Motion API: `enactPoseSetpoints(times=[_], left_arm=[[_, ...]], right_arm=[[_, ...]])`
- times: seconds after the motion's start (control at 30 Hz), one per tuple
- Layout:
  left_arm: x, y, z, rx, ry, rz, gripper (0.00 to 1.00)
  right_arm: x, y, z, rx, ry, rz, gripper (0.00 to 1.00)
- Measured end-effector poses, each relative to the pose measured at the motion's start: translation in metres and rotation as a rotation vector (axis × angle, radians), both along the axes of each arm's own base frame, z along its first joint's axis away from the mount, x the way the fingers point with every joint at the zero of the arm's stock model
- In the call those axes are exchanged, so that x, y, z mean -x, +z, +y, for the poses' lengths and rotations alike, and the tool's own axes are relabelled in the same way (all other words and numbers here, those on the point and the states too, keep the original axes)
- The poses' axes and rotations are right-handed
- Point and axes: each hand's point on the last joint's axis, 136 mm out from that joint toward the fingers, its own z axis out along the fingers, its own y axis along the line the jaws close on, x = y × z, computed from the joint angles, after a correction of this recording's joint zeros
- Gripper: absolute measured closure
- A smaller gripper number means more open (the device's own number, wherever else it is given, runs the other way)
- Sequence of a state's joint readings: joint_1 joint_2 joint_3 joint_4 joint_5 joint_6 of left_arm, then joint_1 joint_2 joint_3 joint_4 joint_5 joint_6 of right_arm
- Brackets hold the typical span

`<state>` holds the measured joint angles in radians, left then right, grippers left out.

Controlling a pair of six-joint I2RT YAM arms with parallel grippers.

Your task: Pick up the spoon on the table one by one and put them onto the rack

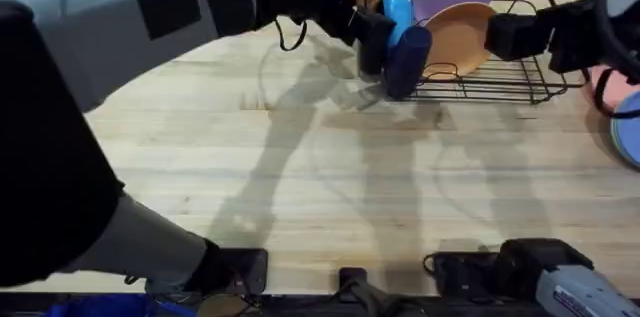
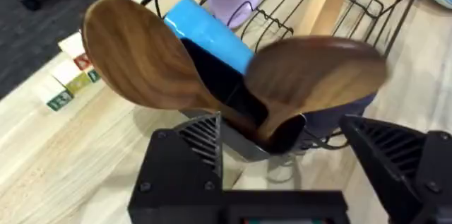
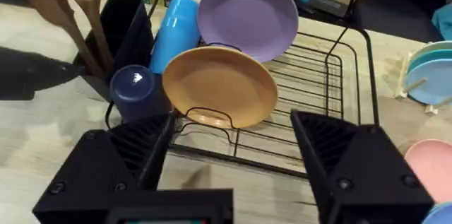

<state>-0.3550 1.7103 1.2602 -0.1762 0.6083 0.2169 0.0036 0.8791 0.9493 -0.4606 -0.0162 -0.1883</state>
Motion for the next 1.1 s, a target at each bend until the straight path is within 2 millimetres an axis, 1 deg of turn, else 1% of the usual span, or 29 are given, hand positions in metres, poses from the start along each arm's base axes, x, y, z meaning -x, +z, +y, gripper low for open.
enactPoseSetpoints(times=[0.23,0.27,0.3,0.4,0.5,0.6,0.67,0.7,0.73,0.93,1.1], left_arm=[[-0.001,0.004,0.000,0.003,0.003,-0.016,0.008],[0.000,0.017,0.004,0.011,0.011,-0.040,0.007],[0.004,0.041,0.016,0.022,0.034,-0.079,0.007],[0.009,0.071,0.039,0.023,0.091,-0.125,0.008],[0.016,0.091,0.065,0.007,0.157,-0.152,0.006],[0.025,0.104,0.093,-0.027,0.228,-0.162,0.007],[0.033,0.109,0.110,-0.061,0.267,-0.168,0.008],[0.049,0.112,0.131,-0.129,0.322,-0.169,0.006],[0.055,0.113,0.138,-0.154,0.343,-0.167,0.007],[0.093,0.120,0.175,-0.295,0.460,-0.179,0.007],[0.128,0.115,0.195,-0.385,0.503,-0.146,0.007]], right_arm=[[0.000,0.000,0.000,0.000,0.000,0.000,0.005],[0.000,0.000,0.000,0.000,0.000,0.000,0.006],[0.000,0.000,0.000,0.000,0.000,0.000,0.005],[0.000,0.000,0.000,0.000,0.000,0.000,0.005],[0.000,0.000,0.000,0.000,0.000,0.000,0.005],[0.000,0.000,0.000,0.000,0.000,0.000,0.005],[0.000,0.000,0.000,0.000,0.000,0.000,0.005],[0.000,0.000,0.000,0.000,0.000,0.000,0.005],[0.000,0.000,0.000,0.000,0.000,0.000,0.005],[0.000,0.000,0.000,0.000,0.000,0.001,0.005],[0.003,-0.005,0.000,0.000,0.000,0.024,0.005]])
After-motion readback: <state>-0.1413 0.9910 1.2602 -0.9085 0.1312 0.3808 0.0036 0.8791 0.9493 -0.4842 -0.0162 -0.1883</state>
